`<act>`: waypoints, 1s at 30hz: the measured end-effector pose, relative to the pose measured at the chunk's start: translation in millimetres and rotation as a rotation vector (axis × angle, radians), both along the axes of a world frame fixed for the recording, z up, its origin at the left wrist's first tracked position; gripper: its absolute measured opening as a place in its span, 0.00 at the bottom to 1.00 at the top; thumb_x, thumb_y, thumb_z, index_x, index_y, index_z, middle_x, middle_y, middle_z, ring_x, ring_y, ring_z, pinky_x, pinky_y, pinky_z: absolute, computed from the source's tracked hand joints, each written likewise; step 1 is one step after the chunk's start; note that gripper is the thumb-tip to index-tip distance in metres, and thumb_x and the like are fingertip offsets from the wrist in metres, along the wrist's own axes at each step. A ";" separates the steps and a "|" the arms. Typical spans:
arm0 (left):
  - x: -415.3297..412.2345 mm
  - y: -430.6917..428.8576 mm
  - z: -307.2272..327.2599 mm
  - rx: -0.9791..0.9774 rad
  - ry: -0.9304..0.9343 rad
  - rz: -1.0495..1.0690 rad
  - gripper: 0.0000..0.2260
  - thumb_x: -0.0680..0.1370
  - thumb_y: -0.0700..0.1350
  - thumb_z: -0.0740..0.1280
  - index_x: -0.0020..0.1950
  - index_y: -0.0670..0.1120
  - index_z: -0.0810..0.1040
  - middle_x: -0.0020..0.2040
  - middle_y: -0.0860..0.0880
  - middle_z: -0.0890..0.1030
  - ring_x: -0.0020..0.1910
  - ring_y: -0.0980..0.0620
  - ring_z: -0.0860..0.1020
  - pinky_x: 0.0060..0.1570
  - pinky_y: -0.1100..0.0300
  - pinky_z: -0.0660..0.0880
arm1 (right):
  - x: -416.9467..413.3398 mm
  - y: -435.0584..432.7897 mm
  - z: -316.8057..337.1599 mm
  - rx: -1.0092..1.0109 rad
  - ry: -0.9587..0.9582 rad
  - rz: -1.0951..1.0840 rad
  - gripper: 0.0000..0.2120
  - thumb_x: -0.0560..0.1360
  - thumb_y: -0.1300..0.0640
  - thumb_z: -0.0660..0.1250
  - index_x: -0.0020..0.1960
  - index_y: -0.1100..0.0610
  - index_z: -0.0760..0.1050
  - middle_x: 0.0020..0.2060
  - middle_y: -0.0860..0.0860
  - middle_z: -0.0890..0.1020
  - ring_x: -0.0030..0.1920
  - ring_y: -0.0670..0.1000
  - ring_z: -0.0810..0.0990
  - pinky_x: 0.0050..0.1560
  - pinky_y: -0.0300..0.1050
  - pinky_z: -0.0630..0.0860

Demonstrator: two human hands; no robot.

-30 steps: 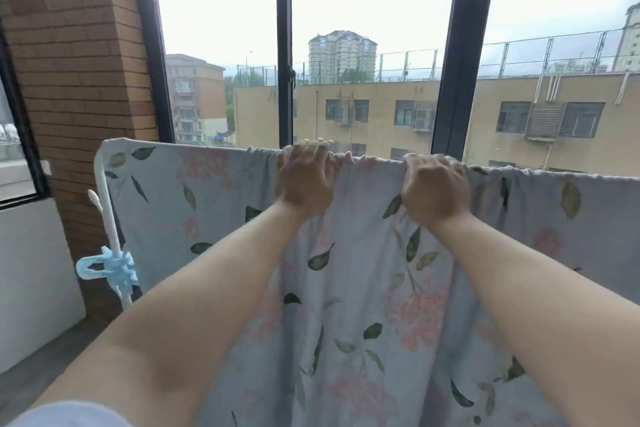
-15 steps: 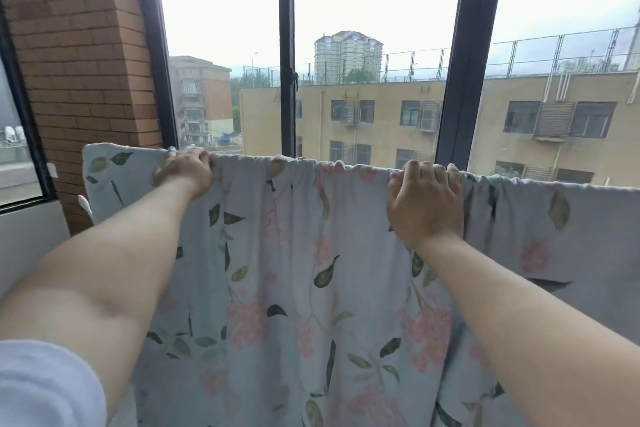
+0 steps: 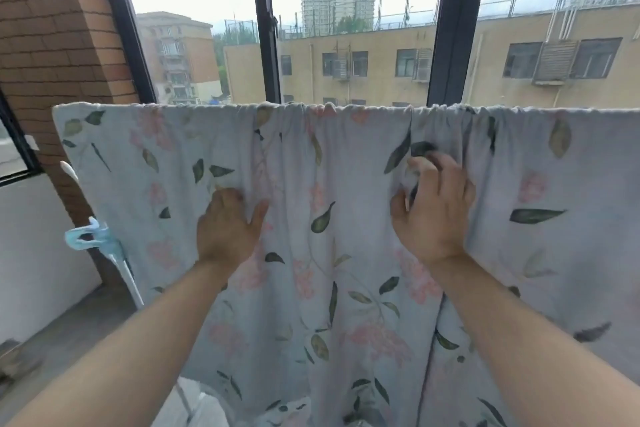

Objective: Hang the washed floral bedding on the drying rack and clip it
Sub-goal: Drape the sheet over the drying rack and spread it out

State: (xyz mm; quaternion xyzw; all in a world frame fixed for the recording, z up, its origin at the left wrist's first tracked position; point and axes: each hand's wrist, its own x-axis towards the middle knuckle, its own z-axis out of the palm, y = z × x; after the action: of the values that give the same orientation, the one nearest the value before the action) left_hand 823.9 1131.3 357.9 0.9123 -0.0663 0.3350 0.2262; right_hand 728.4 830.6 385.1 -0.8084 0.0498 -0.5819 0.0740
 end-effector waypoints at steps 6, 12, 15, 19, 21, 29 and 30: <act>4.3 -1.6 -42.7 0.088 0.323 0.087 0.18 0.83 0.59 0.55 0.55 0.45 0.70 0.48 0.45 0.79 0.41 0.41 0.78 0.37 0.53 0.72 | -19.7 -3.0 -77.9 0.586 0.159 -0.118 0.29 0.68 0.44 0.74 0.60 0.61 0.70 0.57 0.60 0.74 0.58 0.64 0.74 0.52 0.58 0.73; 7.0 -1.5 -49.3 0.106 0.386 0.152 0.36 0.78 0.72 0.50 0.71 0.44 0.66 0.59 0.42 0.78 0.51 0.38 0.80 0.44 0.50 0.75 | -28.7 -13.1 -117.8 0.382 0.511 -0.179 0.28 0.79 0.37 0.48 0.49 0.57 0.76 0.45 0.56 0.81 0.45 0.61 0.80 0.45 0.53 0.78; 6.3 -7.5 -53.1 0.206 0.424 0.173 0.40 0.77 0.73 0.51 0.76 0.43 0.61 0.64 0.40 0.75 0.57 0.37 0.79 0.47 0.48 0.75 | -29.9 -13.2 -122.7 0.282 0.536 -0.197 0.25 0.80 0.38 0.50 0.52 0.58 0.73 0.44 0.56 0.82 0.41 0.62 0.81 0.40 0.51 0.78; 11.9 -16.0 -56.0 0.209 0.443 0.195 0.20 0.84 0.55 0.53 0.60 0.42 0.75 0.56 0.38 0.79 0.51 0.37 0.80 0.41 0.52 0.73 | -30.7 -12.4 -119.3 0.261 0.532 -0.196 0.28 0.81 0.37 0.52 0.61 0.60 0.70 0.47 0.57 0.81 0.42 0.63 0.82 0.38 0.51 0.77; 13.9 -14.8 -58.7 0.206 0.440 0.203 0.17 0.85 0.50 0.53 0.55 0.42 0.76 0.53 0.38 0.80 0.49 0.37 0.80 0.40 0.52 0.72 | -29.0 -13.9 -116.8 0.254 0.522 -0.192 0.26 0.81 0.37 0.52 0.60 0.59 0.70 0.48 0.56 0.81 0.42 0.63 0.81 0.37 0.52 0.78; 18.6 -5.9 -82.8 0.180 0.420 0.148 0.16 0.85 0.49 0.53 0.53 0.43 0.77 0.54 0.37 0.80 0.53 0.36 0.79 0.46 0.50 0.71 | -23.0 -27.0 -121.4 0.091 0.518 -0.203 0.15 0.84 0.51 0.55 0.59 0.59 0.75 0.44 0.59 0.82 0.36 0.62 0.81 0.31 0.43 0.62; 18.4 -5.0 -86.8 0.176 0.422 0.150 0.16 0.85 0.49 0.53 0.54 0.42 0.77 0.54 0.36 0.80 0.53 0.36 0.79 0.46 0.50 0.71 | -23.8 -29.2 -123.1 0.098 0.526 -0.206 0.14 0.84 0.51 0.55 0.59 0.59 0.75 0.42 0.59 0.83 0.36 0.62 0.81 0.31 0.44 0.62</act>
State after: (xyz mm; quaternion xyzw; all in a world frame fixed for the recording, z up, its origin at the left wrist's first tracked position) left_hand 842.3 1126.3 271.1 0.9806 0.0216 0.1456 0.1292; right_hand 704.6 801.4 262.0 -0.9177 0.1773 -0.3535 0.0379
